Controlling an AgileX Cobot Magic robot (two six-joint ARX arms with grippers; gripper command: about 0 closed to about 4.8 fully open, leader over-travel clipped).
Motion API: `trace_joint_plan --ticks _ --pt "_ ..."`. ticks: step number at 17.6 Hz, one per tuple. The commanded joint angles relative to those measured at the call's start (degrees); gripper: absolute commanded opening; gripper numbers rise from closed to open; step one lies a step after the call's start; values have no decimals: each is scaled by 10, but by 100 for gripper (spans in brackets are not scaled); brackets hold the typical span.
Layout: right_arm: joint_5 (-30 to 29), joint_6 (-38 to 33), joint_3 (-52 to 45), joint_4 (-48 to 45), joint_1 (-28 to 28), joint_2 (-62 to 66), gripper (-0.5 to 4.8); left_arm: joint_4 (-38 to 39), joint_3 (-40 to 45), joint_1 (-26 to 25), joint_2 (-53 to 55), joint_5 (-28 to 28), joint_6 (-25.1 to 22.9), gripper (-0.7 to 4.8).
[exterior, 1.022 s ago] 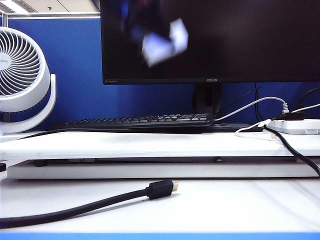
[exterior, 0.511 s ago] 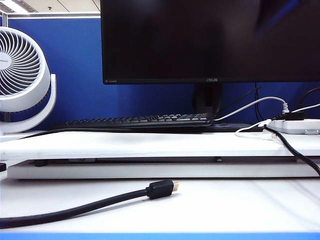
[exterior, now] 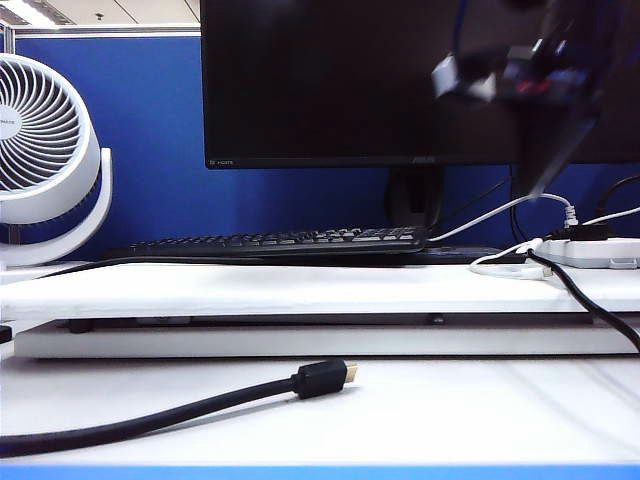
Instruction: Pick up the Type-C charging cable and the charging base, insert one end of the Type-C charger into the corresponding slot on the base, and finally place the plugged-in charger back on the table.
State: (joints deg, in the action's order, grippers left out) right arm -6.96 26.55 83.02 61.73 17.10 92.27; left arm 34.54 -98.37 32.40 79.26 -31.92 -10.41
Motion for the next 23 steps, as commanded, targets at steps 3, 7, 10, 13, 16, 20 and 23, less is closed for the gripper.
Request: trace_joint_plan --ticks 3,7,10,13,16,20,23 --pt "53 66 3 -23 21 44 182 -8 -2 0 -4 -4 8 -6" --pt "60 82 3 -22 23 75 182 -7 -2 0 -4 -4 11 -6" --pt "60 85 3 -24 22 87 182 -5 -2 0 -4 -4 10 -6" --pt "60 92 3 -21 22 100 182 -3 -2 0 -4 -4 10 -6" --pt "84 93 3 -26 22 114 181 0 -2 0 -4 -4 10 -6" --pt "116 93 3 -38 21 125 180 10 -2 0 -4 -4 10 -6" --pt "116 95 3 -50 22 124 179 10 -2 0 -4 -4 10 -6"
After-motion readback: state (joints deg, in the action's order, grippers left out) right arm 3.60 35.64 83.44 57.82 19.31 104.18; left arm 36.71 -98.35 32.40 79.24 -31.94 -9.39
